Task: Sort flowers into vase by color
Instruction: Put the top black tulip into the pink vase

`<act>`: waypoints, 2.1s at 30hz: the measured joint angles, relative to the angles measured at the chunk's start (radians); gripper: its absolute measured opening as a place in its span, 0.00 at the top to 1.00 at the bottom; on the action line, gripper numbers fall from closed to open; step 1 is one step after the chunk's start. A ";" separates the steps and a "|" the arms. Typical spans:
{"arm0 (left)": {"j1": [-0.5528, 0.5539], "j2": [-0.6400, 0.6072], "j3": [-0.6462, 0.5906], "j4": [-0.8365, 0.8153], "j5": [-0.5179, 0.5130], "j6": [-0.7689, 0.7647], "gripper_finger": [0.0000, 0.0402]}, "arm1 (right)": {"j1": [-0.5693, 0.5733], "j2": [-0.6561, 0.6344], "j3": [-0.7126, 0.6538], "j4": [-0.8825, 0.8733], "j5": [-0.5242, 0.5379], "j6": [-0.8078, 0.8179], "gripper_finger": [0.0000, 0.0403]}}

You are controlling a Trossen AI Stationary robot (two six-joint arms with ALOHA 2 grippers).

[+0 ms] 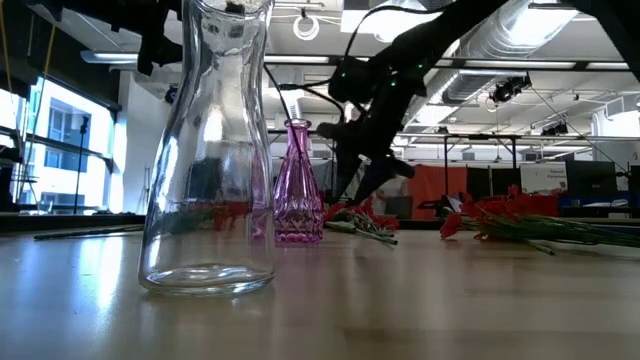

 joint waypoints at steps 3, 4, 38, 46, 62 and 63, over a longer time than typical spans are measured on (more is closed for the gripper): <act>0.000 0.000 0.000 -0.002 0.001 0.000 0.33 | 0.000 0.057 0.055 -0.055 0.051 -0.017 0.55; 0.000 0.000 0.000 -0.003 0.001 0.000 0.33 | -0.002 0.075 0.065 -0.070 0.057 -0.017 0.55; 0.000 0.000 0.000 -0.022 0.004 0.002 0.33 | -0.011 0.155 0.043 -0.072 0.115 0.080 0.55; 0.000 0.000 0.000 -0.022 0.004 0.002 0.33 | -0.002 0.155 0.033 -0.057 0.123 0.087 0.64; 0.000 0.000 0.001 -0.023 0.004 0.002 0.33 | -0.002 0.157 0.030 -0.038 0.116 0.138 0.66; 0.000 0.000 0.001 -0.023 0.004 0.002 0.33 | -0.002 0.157 0.030 -0.033 0.114 0.140 0.65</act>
